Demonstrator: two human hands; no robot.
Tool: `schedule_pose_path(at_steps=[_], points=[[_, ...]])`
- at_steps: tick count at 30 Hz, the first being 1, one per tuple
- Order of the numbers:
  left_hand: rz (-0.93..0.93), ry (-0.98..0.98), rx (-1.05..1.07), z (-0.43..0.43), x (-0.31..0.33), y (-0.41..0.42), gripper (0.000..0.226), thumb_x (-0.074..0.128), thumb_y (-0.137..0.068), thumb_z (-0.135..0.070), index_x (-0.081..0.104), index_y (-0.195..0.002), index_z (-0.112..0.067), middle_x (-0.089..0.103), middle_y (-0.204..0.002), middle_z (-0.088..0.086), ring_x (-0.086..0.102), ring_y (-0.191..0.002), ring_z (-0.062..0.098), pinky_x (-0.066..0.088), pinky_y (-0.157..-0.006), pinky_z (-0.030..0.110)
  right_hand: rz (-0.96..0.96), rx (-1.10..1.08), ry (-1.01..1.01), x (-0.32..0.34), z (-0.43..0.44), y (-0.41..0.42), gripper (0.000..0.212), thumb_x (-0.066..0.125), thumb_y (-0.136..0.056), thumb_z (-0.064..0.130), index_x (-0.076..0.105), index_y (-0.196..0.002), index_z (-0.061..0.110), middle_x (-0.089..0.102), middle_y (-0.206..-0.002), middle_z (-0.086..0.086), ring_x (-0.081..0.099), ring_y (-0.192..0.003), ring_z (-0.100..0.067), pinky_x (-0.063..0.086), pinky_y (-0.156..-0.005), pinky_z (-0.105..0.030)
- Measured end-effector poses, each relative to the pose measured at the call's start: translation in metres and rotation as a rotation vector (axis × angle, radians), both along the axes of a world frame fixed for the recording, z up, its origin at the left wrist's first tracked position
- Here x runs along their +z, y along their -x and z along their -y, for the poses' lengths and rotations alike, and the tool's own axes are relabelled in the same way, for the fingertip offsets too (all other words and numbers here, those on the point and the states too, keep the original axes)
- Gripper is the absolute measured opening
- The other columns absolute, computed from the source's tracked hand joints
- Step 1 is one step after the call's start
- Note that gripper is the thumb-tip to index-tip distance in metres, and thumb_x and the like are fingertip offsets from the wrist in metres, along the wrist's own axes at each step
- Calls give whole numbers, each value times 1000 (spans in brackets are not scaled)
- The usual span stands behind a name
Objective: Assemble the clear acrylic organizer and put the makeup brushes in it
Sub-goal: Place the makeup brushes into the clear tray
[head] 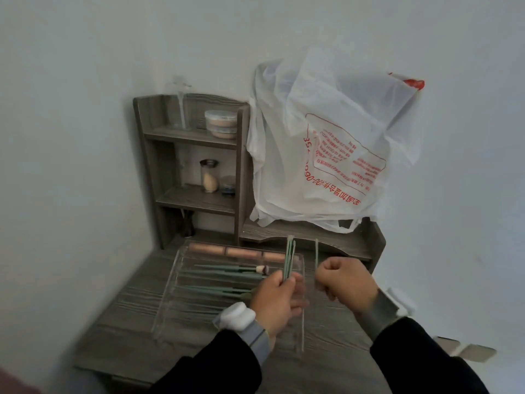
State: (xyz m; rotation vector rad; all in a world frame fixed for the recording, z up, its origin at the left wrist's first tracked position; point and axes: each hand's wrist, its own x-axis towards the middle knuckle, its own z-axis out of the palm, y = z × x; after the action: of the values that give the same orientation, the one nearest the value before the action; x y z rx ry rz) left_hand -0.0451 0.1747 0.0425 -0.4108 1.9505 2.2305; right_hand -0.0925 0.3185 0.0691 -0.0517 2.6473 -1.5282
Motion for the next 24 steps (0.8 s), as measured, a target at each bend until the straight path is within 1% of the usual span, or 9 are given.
schedule_pose_path(at_steps=[3,5,8,12,14,16,18,21,24], points=[[-43,-6,-14,-1,4,5,25,39,-104,-22,63,-107,-17,74,-95,16,70,-73,24,52,-60,29,-36,59,127,10,23,-6,9,69,-67,14,65,-61,9,64,-54,-10,49,-44,-16,39,-44,-22],[-73,15,-16,2,5,4,25,41,-103,-26,66,-104,-22,72,-78,13,67,-60,24,49,-53,27,-40,72,162,8,31,-8,10,70,-75,5,68,-66,4,63,-53,-8,51,-44,-15,41,-45,-23],[-99,55,1,13,-1,1,25,40,-103,-27,65,-102,-23,59,-59,4,49,-42,17,34,-40,23,-55,74,154,2,36,-12,12,78,-79,11,71,-71,6,63,-52,-1,49,-43,-6,39,-45,-19],[-93,46,43,22,-7,-7,23,38,-104,-28,59,-102,-19,44,-53,0,34,-36,11,25,-38,20,13,45,240,-10,42,-16,14,79,-80,14,73,-71,5,60,-53,-4,44,-45,-10,36,-43,-21],[-112,76,40,27,-6,-12,25,39,-104,-33,60,-102,-19,43,-55,5,37,-36,16,31,-36,25,-11,44,228,-14,48,-21,12,79,-81,13,74,-71,7,61,-52,-1,46,-44,-9,37,-44,-19],[-199,323,33,39,-9,-17,31,39,-100,-42,61,-99,-20,56,-68,16,54,-57,33,51,-56,43,-39,71,176,-18,53,-27,13,79,-82,15,74,-71,10,62,-51,0,48,-44,-5,38,-46,-17],[-306,630,-7,62,-14,-24,32,38,-99,-47,61,-102,-24,65,-85,8,62,-84,31,50,-81,45,-75,70,86,-25,53,-30,17,78,-82,24,73,-69,15,65,-52,1,50,-44,-3,41,-48,-17],[-429,914,-185,108,-18,-34,22,35,-102,-45,50,-109,-30,63,-85,-5,61,-83,20,48,-77,38,-125,-22,-56,-38,43,-30,25,74,-83,36,69,-63,21,69,-55,3,54,-45,-1,46,-55,-22],[-525,1146,-286,154,-33,-42,30,25,-100,-55,45,-107,-34,59,-80,-8,59,-75,15,46,-71,37,-72,-83,22,-48,30,-28,27,74,-84,36,69,-64,19,67,-54,1,51,-43,-3,44,-56,-26]])
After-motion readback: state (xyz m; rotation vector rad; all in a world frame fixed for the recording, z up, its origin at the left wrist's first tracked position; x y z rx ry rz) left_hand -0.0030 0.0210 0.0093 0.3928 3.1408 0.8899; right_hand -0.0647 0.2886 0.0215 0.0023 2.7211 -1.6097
